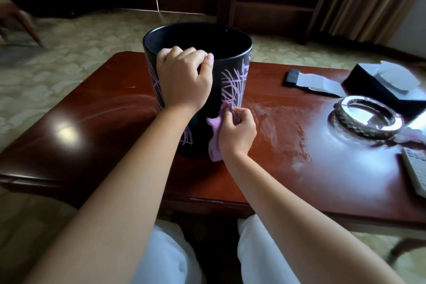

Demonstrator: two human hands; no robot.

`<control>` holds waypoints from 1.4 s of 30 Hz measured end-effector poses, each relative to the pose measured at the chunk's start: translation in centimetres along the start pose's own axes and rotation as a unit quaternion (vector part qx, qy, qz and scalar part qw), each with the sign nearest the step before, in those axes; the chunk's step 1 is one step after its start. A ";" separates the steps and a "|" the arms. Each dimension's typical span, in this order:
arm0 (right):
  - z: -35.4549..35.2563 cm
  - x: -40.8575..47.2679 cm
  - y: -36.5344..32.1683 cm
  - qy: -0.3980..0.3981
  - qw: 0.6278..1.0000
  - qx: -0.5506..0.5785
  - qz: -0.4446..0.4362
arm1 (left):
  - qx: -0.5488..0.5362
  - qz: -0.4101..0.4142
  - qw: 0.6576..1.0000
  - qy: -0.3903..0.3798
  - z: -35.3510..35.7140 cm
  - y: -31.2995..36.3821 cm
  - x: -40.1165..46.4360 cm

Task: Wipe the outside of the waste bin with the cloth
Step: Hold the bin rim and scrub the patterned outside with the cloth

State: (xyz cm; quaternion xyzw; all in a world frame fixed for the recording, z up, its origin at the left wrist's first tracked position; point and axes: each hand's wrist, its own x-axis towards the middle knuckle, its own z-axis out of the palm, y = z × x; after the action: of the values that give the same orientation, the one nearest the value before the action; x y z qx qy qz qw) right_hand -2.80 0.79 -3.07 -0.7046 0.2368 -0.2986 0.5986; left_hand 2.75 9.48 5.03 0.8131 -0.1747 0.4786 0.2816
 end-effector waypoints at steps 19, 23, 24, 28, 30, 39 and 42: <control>0.0 0.3 -1.2 0.014 0.999 0.002 -0.037 | -0.006 0.022 0.999 -0.046 -0.4 -0.5 0.8; 0.0 -0.2 -0.7 0.002 0.999 -0.007 -0.036 | -0.003 0.014 0.998 -0.055 -0.4 -0.6 0.9; -0.1 -0.5 -0.6 -0.003 1.000 -0.010 -0.029 | -0.003 0.011 0.998 -0.056 -0.5 -0.6 0.8; -0.2 0.3 -2.3 0.009 0.998 0.004 -0.056 | -0.005 0.006 0.998 -0.063 -0.6 -0.4 0.8; -0.2 0.7 -2.8 0.012 0.997 0.011 -0.069 | -0.007 0.008 0.998 -0.067 -0.6 -0.4 1.0; -0.5 1.2 -3.5 0.006 0.998 0.003 -0.064 | -0.011 0.008 0.997 -0.078 -0.8 -0.3 1.1; -0.5 0.8 -3.0 -0.005 0.998 -0.009 -0.059 | -0.011 0.008 0.997 -0.076 -0.8 -0.3 1.1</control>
State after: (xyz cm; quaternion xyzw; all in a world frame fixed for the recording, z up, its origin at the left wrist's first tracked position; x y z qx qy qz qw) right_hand -2.67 0.40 0.03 -0.7241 0.1947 -0.3277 0.5748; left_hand 2.91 10.20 6.21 0.8427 -0.2070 0.4156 0.2726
